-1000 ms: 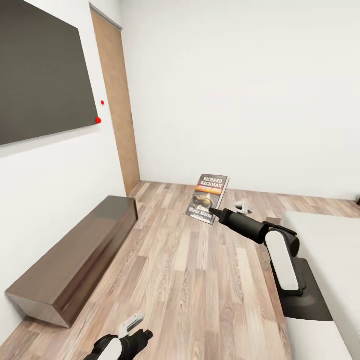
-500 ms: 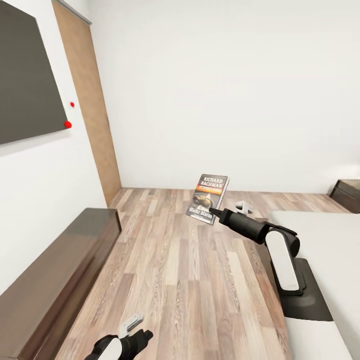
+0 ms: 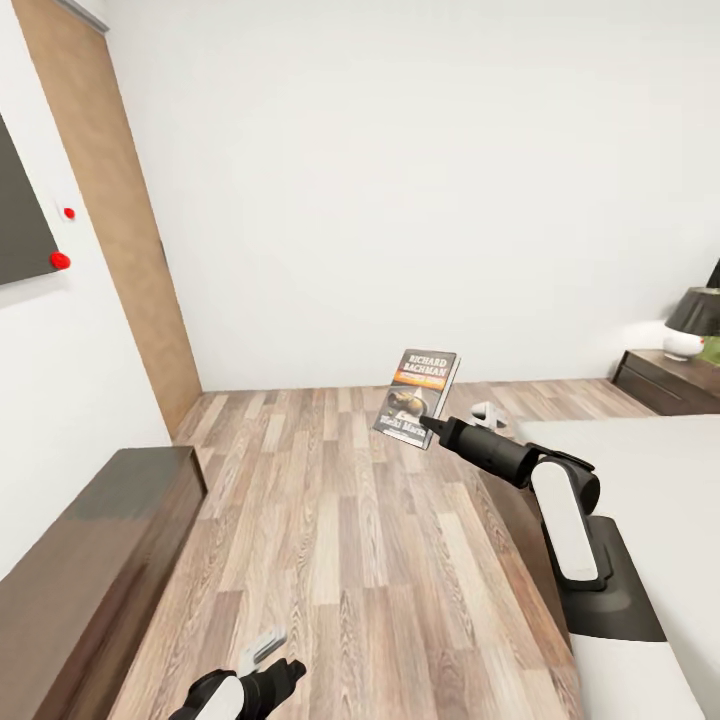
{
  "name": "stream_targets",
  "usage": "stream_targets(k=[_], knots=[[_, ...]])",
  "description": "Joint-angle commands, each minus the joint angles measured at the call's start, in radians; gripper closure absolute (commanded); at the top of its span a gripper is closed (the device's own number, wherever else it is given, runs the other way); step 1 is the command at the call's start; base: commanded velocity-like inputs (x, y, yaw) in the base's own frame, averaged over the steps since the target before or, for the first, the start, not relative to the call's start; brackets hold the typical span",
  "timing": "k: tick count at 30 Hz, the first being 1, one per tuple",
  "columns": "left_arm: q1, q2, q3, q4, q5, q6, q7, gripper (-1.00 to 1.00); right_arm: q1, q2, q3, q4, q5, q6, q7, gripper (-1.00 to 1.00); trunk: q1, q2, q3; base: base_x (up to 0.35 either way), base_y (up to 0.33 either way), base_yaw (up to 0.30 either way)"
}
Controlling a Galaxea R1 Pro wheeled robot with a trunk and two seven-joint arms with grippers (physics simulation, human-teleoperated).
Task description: In the bedroom, move the book from the bed onto either nightstand, and place the two sandals side by side next to the bed.
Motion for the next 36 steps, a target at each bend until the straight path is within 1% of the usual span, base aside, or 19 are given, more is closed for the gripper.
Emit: stream_targets(k=[1, 10, 36], knots=[[-0.001, 0.002, -0.005, -0.002, 0.01, 0.0, 0.009, -1.0, -0.001, 0.001, -0.001, 0.0, 0.002, 0.005, 0.006, 1.0, 0.001, -0.001, -0.001, 0.306, 0.199, -0.257], [-0.001, 0.002, -0.005, -0.002, 0.01, 0.0, 0.009, -1.0, -0.002, 0.001, -0.002, 0.001, 0.0, 0.004, -0.011, 1.0, 0.001, -0.001, 0.003, 0.306, 0.199, -0.257], [-0.001, 0.004, -0.005, -0.002, 0.01, 0.0, 0.009, -1.0, -0.002, 0.001, -0.002, 0.0, 0.0, 0.002, -0.014, 1.0, 0.001, -0.001, 0.014, 0.305, 0.201, -0.257]])
